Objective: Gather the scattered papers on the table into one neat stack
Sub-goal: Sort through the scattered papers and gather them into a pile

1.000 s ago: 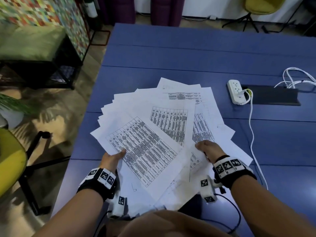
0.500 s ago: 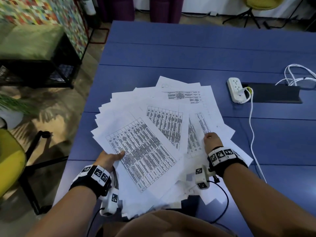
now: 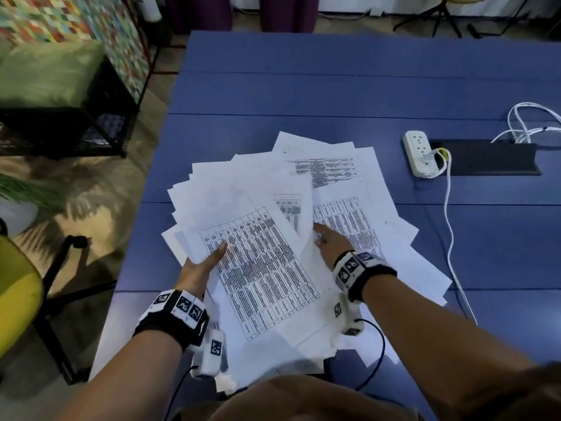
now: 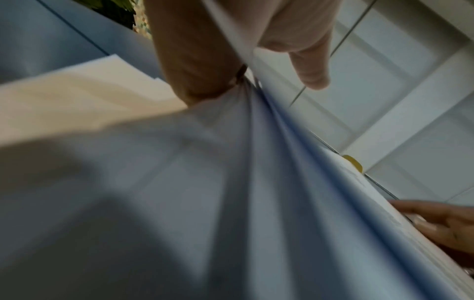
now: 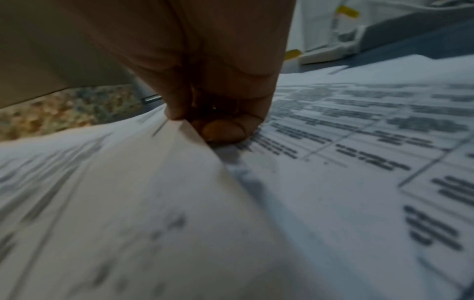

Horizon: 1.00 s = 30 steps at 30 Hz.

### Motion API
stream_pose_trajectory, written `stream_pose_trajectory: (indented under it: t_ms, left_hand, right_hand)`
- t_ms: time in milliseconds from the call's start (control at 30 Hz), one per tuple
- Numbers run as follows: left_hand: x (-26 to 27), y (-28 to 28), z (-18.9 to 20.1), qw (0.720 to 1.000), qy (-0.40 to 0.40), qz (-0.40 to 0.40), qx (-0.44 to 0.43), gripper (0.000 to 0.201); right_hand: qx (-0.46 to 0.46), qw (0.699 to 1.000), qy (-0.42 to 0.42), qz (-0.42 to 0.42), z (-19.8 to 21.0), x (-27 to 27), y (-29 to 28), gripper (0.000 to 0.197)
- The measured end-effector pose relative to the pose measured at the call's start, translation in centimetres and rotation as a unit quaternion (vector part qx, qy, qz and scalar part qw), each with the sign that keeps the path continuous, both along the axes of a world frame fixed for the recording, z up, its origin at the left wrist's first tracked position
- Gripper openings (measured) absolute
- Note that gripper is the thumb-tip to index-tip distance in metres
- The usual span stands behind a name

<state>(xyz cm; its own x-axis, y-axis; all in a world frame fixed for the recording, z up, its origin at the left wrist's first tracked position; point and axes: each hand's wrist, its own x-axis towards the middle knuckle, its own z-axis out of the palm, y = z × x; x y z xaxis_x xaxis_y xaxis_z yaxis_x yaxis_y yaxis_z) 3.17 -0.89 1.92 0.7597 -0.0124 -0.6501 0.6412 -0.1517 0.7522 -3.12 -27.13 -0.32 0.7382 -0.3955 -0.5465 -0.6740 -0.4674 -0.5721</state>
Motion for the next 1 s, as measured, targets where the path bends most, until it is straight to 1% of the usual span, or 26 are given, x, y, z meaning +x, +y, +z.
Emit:
stream_pose_trajectory:
  t_ms: [67,100,133,167,200,233,267,300,333,367,400,467,533,600,700,733,800,833,900,933,1000]
  left_hand:
    - [0.0,0.1,-0.3,1.0,-0.009,0.024,-0.018,0.078]
    - [-0.1,0.1,-0.3,0.999,-0.013,0.024,-0.026,0.082]
    - [-0.1,0.2,-0.6,0.999,-0.02,0.029,-0.022,0.091]
    - [-0.2,0.4,-0.9,0.999,-0.026,0.024,-0.024,0.102]
    - [-0.3,0.4,-1.0,0.999,-0.028,0.02,-0.025,0.107]
    - [-0.4,0.6,-1.3,0.999,-0.023,0.024,-0.02,0.101]
    - [-0.5,0.6,-1.4,0.999,-0.017,0.03,-0.015,0.09]
    - [-0.5,0.8,-1.6,0.999,-0.015,0.032,-0.015,0.085]
    - [-0.7,0.9,-1.6,0.999,-0.013,0.026,-0.017,0.087]
    - [-0.8,0.9,-1.6,0.999,-0.016,0.024,-0.028,0.093]
    - [-0.7,0.9,-1.6,0.999,-0.017,0.026,-0.024,0.096]
    - [-0.7,0.8,-1.2,0.999,-0.016,0.03,-0.015,0.091]
    - [-0.7,0.6,-1.0,0.999,-0.009,0.04,-0.003,0.079]
    - [-0.8,0.6,-0.8,0.999,-0.01,0.03,0.008,0.078]
    - [-0.8,0.6,-0.7,0.999,-0.003,0.029,0.017,0.091]
    - [-0.9,0.5,-0.5,0.999,-0.002,0.022,0.024,0.094]
    - [-0.9,0.4,-0.3,0.999,0.004,0.018,0.033,0.089]
    - [-0.8,0.4,-0.3,0.999,0.005,0.017,0.034,0.085]
    - [-0.9,0.5,-0.2,0.999,0.002,0.013,0.039,0.083]
    - [-0.9,0.5,-0.1,0.999,0.008,0.014,0.039,0.086]
    - [-0.9,0.5,0.2,0.999,0.012,0.004,0.045,0.094]
  right_hand:
    - [0.001,0.999,-0.004,0.046,0.0,0.0,1.3,0.052]
    - [-0.014,0.997,-0.005,0.078,-0.2,0.2,1.7,0.052]
    - [-0.032,0.994,-0.005,0.103,-0.1,0.2,1.7,0.05]
    - [-0.045,0.993,-0.011,0.106,-0.1,0.3,1.4,0.045]
    - [-0.055,0.995,-0.023,0.075,0.3,0.2,0.8,0.042]
    - [-0.093,0.995,-0.03,0.038,0.4,0.0,-0.2,0.041]
    - [-0.15,0.989,-0.015,-0.005,0.7,-0.3,-1.6,0.042]
    - [-0.204,0.977,0.024,-0.051,0.9,-0.9,-3.1,0.048]
    - [-0.23,0.966,0.061,-0.106,0.9,-1.7,-4.6,0.06]
    - [-0.234,0.955,0.096,-0.152,0.9,-2.5,-5.9,0.073]
    - [-0.234,0.949,0.116,-0.177,0.9,-3.2,-6.9,0.086]
    - [-0.244,0.945,0.133,-0.176,0.7,-4.1,-8.0,0.103]
    - [-0.254,0.944,0.14,-0.16,0.6,-4.5,-8.5,0.108]
    - [-0.233,0.95,0.146,-0.15,0.4,-4.5,-8.9,0.107]
    - [-0.157,0.966,0.115,-0.168,0.8,-4.6,-9.7,0.104]
    - [-0.149,0.969,0.11,-0.167,0.9,-4.6,-10.0,0.101]
    - [-0.166,0.969,0.103,-0.153,1.5,-4.7,-10.2,0.094]
    - [-0.17,0.969,0.087,-0.157,1.8,-4.6,-10.2,0.091]
    - [-0.134,0.975,0.033,-0.175,2.0,-4.6,-10.2,0.082]
    - [-0.109,0.977,0.002,-0.182,2.1,-4.6,-10.0,0.077]
    - [-0.089,0.975,-0.052,-0.195,2.2,-4.4,-9.7,0.071]
